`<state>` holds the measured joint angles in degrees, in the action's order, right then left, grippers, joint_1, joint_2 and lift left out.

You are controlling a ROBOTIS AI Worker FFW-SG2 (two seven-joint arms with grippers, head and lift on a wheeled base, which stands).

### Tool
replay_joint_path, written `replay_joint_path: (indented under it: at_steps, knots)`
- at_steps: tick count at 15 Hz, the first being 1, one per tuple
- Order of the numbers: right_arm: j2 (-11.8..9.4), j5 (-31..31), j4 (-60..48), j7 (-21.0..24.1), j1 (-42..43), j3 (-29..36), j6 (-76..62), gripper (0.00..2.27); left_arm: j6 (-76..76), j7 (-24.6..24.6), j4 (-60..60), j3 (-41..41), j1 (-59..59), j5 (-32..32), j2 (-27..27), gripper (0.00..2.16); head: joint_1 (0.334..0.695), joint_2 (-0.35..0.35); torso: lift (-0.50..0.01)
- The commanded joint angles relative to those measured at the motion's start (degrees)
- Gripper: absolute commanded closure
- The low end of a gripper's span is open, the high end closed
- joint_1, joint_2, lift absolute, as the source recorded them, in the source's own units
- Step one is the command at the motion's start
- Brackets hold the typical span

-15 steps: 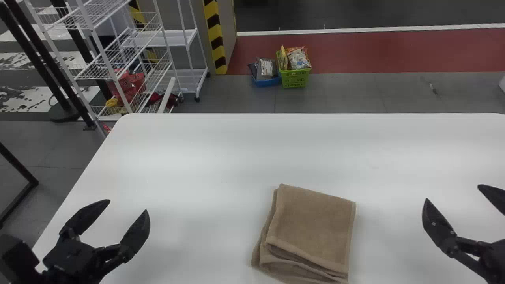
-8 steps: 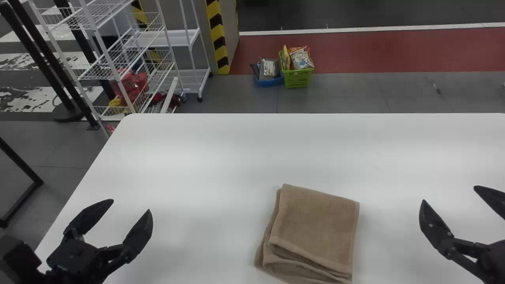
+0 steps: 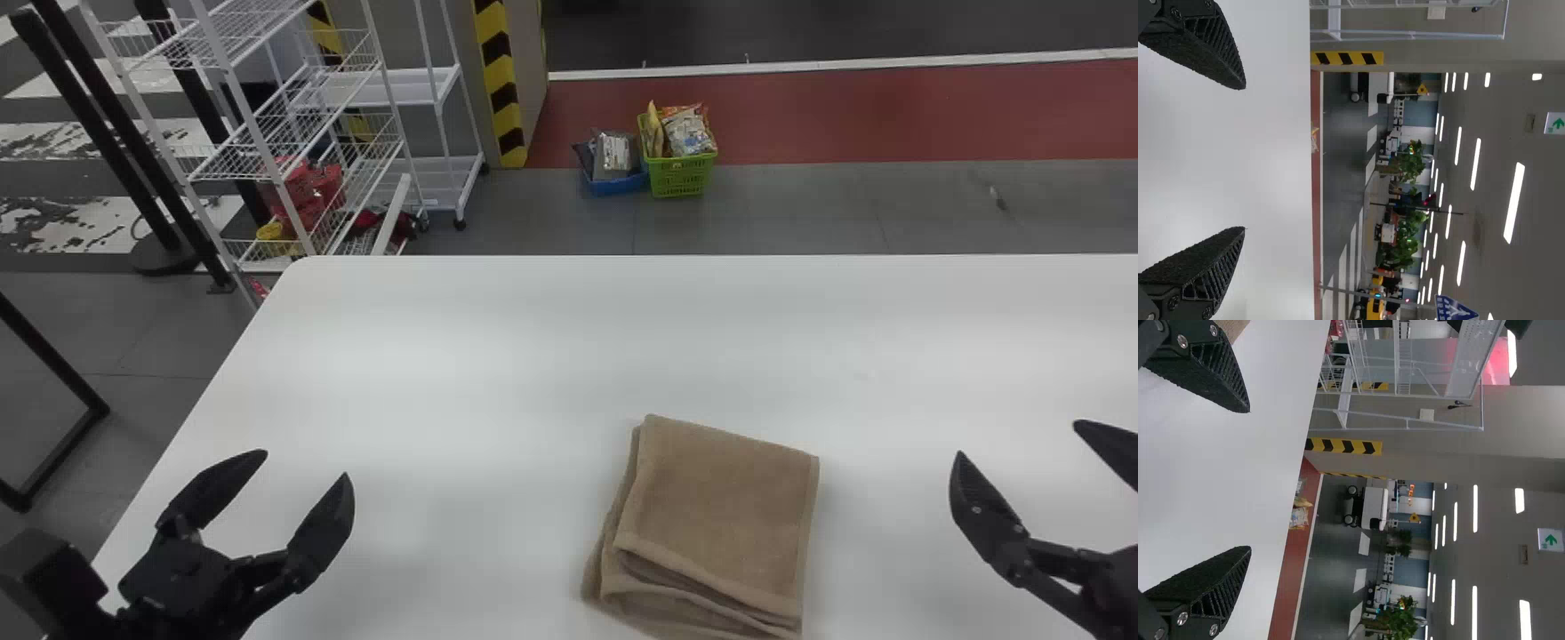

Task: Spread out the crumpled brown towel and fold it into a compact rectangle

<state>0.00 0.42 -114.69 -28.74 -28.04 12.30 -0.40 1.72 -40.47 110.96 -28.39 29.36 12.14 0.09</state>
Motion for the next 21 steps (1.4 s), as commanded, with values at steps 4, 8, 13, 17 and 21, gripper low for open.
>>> replay_joint_path:
  at_steps: [4, 8, 13, 17, 21]
  knots:
    - [0.1, -0.3, 0.2, -0.1, 0.1, -0.1, 0.0, 0.07, 0.0, -0.1, 0.1, -0.1, 0.1, -0.2, -0.2, 0.04, 0.695, 0.154, -0.127]
    - [0.1, -0.9, 0.9, -0.1, 0.3, -0.2, -0.3, 0.07, 0.0, -0.2, 0.5, -0.5, 0.3, -0.2, -0.2, 0.04, 0.695, 0.157, -0.127]
    - [0.1, -1.0, 0.9, -0.2, 0.3, -0.3, -0.5, 0.07, 0.0, -0.4, 0.3, -0.7, 0.3, 0.1, -0.2, 0.04, 0.695, 0.161, -0.127]
    - [0.1, -1.0, 0.9, -0.2, 0.3, -0.6, -0.5, 0.08, 0.0, -0.5, -0.5, -0.7, -0.1, 0.1, -0.2, 0.04, 0.695, 0.167, -0.127]
    - [0.1, -0.9, 0.9, -0.1, 0.3, -0.8, -0.7, 0.08, -0.5, -0.7, -2.1, -0.7, -1.0, 0.8, -0.2, 0.05, 0.695, 0.171, -0.127]
